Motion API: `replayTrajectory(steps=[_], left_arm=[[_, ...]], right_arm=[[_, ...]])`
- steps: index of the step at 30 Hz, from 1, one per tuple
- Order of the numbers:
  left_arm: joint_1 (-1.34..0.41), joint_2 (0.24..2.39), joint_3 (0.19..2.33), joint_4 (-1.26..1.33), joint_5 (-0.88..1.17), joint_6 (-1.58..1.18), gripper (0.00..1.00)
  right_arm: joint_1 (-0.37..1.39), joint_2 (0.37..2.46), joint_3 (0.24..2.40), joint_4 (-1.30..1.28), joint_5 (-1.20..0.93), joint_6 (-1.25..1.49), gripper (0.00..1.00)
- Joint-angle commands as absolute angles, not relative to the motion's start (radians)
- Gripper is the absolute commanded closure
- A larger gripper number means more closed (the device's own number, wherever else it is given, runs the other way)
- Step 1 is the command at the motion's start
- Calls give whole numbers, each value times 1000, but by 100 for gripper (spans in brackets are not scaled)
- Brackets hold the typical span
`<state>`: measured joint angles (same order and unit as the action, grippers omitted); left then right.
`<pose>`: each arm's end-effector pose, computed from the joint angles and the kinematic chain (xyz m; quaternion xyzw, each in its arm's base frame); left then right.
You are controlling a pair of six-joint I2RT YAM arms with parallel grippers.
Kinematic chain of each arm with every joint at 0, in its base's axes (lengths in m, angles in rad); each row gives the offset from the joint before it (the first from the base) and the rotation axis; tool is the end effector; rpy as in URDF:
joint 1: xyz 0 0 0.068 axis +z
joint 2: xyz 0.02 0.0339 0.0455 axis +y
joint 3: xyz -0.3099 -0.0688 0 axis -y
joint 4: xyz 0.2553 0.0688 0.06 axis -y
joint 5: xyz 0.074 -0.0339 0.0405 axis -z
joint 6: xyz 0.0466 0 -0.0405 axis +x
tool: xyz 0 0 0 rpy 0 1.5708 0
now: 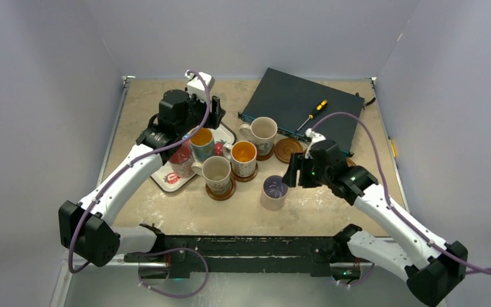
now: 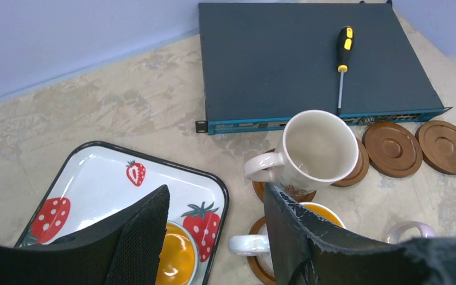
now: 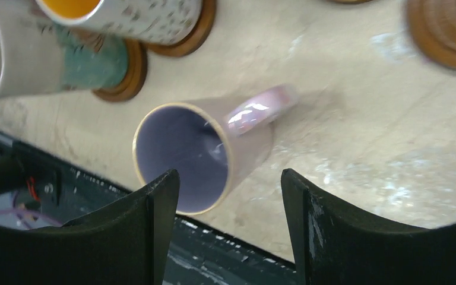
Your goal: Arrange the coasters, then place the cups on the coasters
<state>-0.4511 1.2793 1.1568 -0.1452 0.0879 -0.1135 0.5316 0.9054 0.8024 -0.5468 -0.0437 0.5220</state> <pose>0.2752 -0.1379 0.4068 0.1597 0.7786 -0.2023 0.5721 0.1582 0.0954 0.3178 -0.0140 0.8956 0.2403 0.3742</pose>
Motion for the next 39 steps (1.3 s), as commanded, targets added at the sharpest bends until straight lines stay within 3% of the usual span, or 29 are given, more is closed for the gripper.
replayTrajectory(steps=[1,13,22,27,39], left_arm=[[-449,1256,1137,-56,58,-145,44],[-447,1252,1137,-66,41,-146,44],[-449,1252,1132,-70,30,-140,44],[-449,1248,1125,-65,16,-149,44],[-449,1223,1112,-54,-27,-165,44]], right_arm=[[651,951,821,-553,-29,626,34],[726,1116,847,-525,91,624,41],[732,1149,844,-557,173,709,69],[732,1150,885,-615,242,764,98],[727,1201,1181,-862,512,950,100]])
